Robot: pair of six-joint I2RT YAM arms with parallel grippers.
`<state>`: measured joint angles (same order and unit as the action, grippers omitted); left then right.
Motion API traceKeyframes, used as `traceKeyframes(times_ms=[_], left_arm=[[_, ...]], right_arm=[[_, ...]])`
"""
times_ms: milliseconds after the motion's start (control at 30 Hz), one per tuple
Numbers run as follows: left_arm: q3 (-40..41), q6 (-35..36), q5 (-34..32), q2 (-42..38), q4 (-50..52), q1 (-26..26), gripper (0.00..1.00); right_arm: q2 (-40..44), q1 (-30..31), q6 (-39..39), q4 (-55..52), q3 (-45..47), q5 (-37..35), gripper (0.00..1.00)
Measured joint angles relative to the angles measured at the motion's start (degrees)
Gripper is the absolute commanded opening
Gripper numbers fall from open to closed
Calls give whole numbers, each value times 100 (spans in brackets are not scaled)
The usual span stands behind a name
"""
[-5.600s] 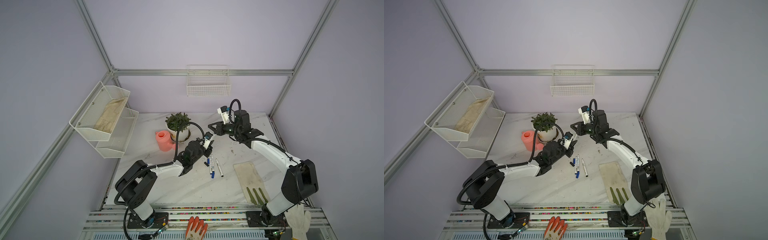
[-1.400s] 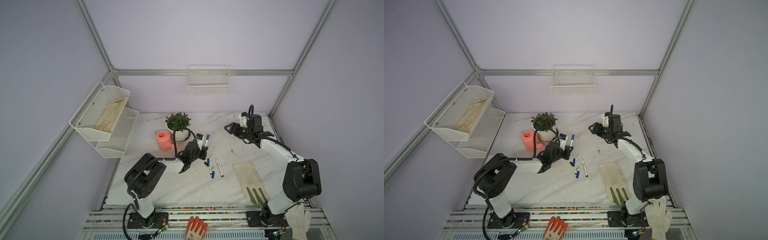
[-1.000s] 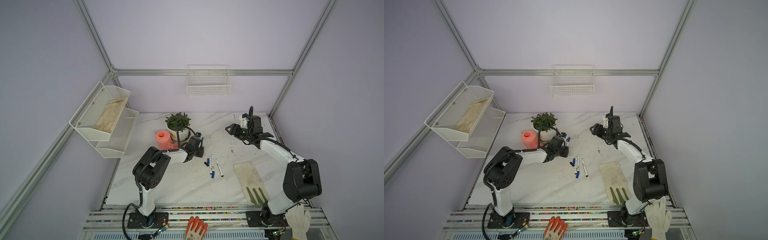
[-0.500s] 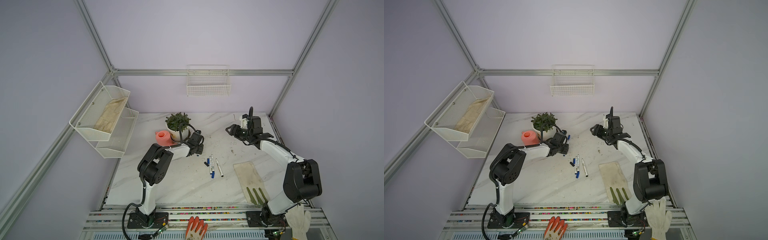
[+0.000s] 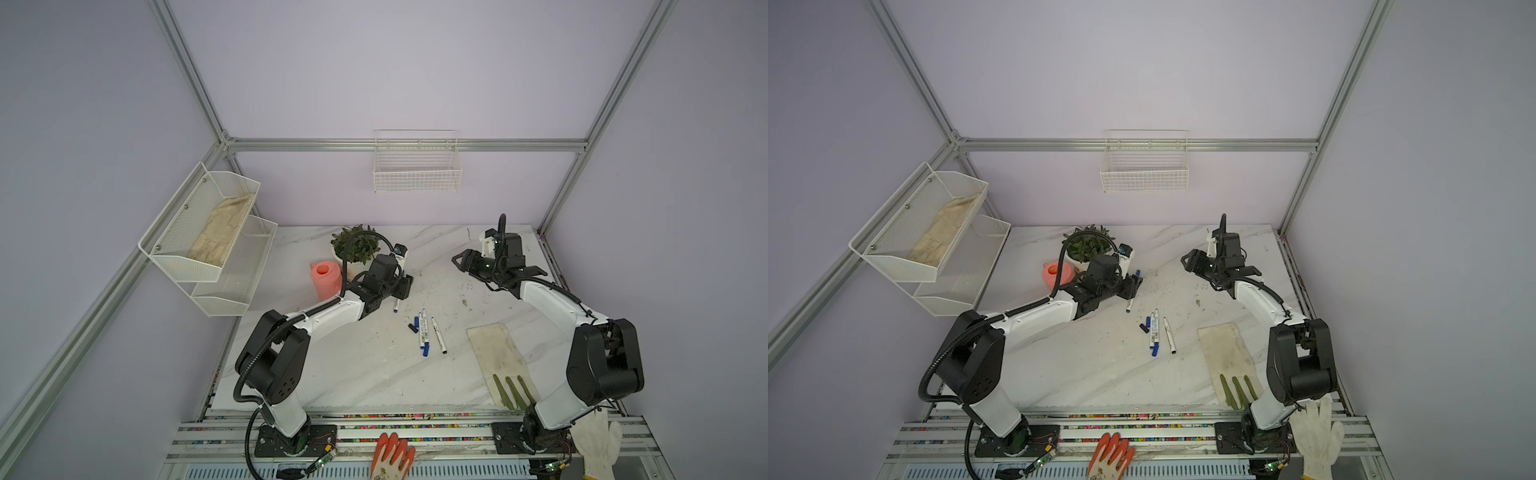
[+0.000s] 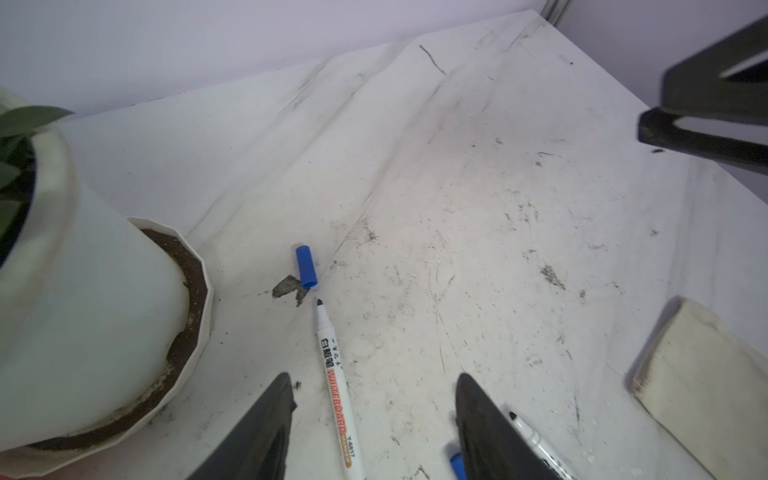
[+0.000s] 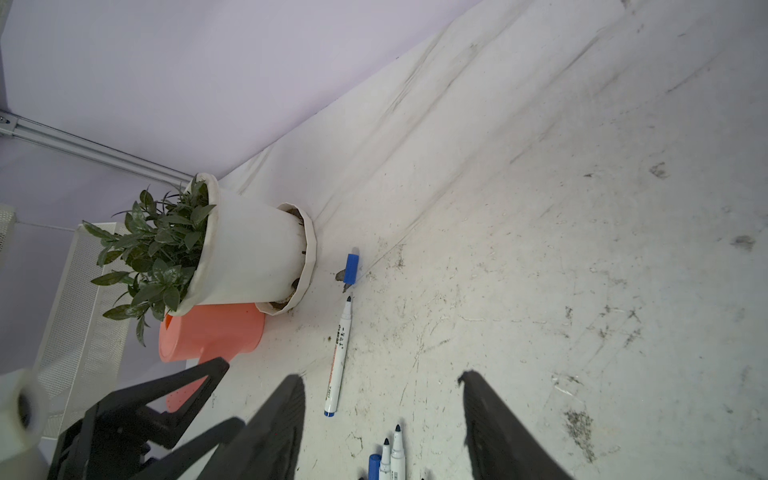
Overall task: Insert pens into pen caps
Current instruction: Pick up a pen from the center of the table.
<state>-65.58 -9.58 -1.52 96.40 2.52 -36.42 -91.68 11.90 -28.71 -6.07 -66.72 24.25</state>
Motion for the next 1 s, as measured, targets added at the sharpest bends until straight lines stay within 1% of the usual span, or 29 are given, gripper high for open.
traceKeyframes(times_ms=[167, 267, 333, 500, 633, 733, 867, 1000], left_arm=[[415, 57, 343, -59, -24, -619, 62], [619, -39, 363, -55, -46, -772, 60], [675, -120, 208, -50, -63, -748, 60], [669, -315, -518, 63, 0, -682, 60], [470, -315, -901, 686, 461, -579, 59], [256, -358, -1034, 1167, 839, -417, 59], [13, -466, -1067, 1204, 951, -168, 58], [-61, -476, -1056, 1204, 957, 22, 58]], right_arm=[[0, 0, 26, -15, 0, -9, 62], [-2, 0, 66, -26, 0, -13, 62], [-2, 0, 129, -90, 0, -70, 62], [-2, 0, 254, -260, 0, -120, 62], [-2, 0, 278, -286, 0, -136, 61], [-2, 0, 299, -293, 0, -136, 61], [-2, 0, 323, -319, 0, -138, 61], [-2, 0, 350, -356, 0, -142, 61]])
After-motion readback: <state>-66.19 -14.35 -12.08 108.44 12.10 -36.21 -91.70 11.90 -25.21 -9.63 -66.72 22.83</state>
